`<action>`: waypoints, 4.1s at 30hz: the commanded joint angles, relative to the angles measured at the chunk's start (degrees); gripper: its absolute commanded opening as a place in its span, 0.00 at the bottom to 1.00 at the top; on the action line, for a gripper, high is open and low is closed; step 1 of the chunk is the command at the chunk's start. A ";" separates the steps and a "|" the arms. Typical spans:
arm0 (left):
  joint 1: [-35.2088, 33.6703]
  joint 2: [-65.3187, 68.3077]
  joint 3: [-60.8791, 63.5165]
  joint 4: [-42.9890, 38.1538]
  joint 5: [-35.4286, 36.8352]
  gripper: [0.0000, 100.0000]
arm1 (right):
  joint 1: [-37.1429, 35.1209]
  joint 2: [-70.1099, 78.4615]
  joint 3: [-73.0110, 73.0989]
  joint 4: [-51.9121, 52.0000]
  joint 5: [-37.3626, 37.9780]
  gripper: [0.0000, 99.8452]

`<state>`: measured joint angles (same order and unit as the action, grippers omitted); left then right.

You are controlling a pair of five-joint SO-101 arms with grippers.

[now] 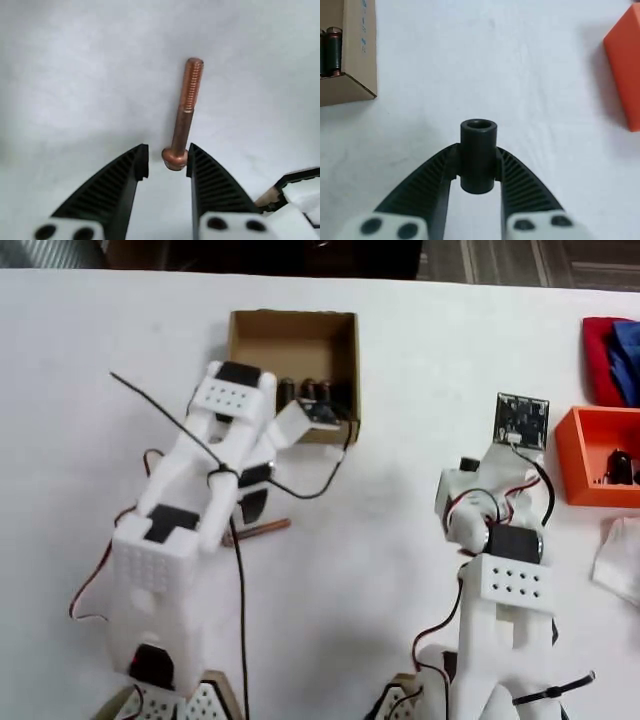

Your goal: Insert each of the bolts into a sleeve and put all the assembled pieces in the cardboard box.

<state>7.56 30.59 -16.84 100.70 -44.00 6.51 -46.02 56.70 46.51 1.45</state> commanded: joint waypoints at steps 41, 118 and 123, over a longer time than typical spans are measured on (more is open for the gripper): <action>0.70 -1.05 14.73 -8.09 93.54 0.13 | 0.04 -2.51 2.37 -3.82 0.09 0.02; -3.25 13.54 -9.89 -1.58 102.77 0.13 | 0.04 -2.15 2.37 -3.82 0.09 0.02; -3.16 13.63 -9.45 -1.49 96.88 0.13 | 0.04 -2.24 2.37 -3.82 0.09 0.02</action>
<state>4.84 44.57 -25.01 99.91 57.45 6.51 -46.11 59.52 44.04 1.45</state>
